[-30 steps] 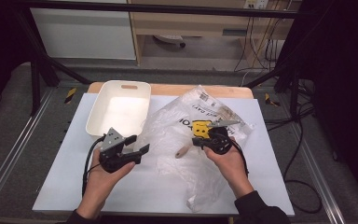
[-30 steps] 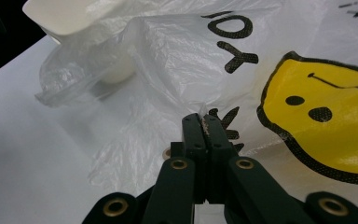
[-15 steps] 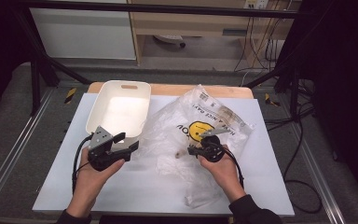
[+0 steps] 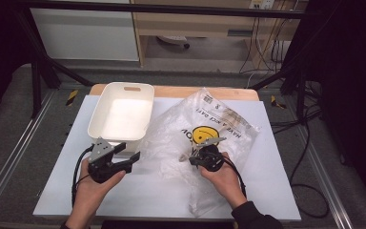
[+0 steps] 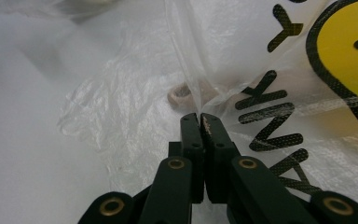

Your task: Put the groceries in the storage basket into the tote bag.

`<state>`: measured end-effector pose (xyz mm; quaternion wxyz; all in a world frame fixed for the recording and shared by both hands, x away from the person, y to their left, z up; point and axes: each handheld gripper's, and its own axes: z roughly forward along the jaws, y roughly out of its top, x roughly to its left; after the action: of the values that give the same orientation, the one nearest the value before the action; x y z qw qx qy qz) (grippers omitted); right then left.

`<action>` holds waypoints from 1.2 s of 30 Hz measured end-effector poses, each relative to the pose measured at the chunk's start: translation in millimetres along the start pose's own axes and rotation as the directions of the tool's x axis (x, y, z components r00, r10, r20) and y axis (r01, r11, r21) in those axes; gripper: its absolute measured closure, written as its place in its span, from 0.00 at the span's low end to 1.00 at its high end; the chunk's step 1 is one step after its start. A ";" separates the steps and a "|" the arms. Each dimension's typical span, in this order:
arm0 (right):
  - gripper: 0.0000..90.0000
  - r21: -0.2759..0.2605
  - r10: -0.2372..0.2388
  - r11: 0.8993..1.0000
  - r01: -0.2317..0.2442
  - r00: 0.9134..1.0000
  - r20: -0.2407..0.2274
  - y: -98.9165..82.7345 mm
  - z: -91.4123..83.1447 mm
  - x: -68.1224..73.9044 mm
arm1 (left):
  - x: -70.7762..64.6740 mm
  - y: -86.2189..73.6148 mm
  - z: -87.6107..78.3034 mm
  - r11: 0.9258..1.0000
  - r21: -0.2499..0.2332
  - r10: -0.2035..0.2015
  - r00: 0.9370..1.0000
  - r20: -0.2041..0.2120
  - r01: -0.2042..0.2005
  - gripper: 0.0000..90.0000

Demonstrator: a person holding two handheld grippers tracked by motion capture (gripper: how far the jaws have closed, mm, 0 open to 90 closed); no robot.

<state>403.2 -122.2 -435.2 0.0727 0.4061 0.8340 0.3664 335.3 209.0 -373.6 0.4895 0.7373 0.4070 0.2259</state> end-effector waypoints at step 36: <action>0.14 -0.195 0.018 0.981 0.021 0.980 0.200 -37.3 -74.9 0.3 | -3.4 -29.1 58.2 0.995 0.100 -0.011 0.995 -0.098 0.021 0.42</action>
<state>348.3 -178.3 -406.1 0.1967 0.4313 0.7824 0.4039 364.9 180.4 -424.1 0.4330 0.7459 0.4472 0.2370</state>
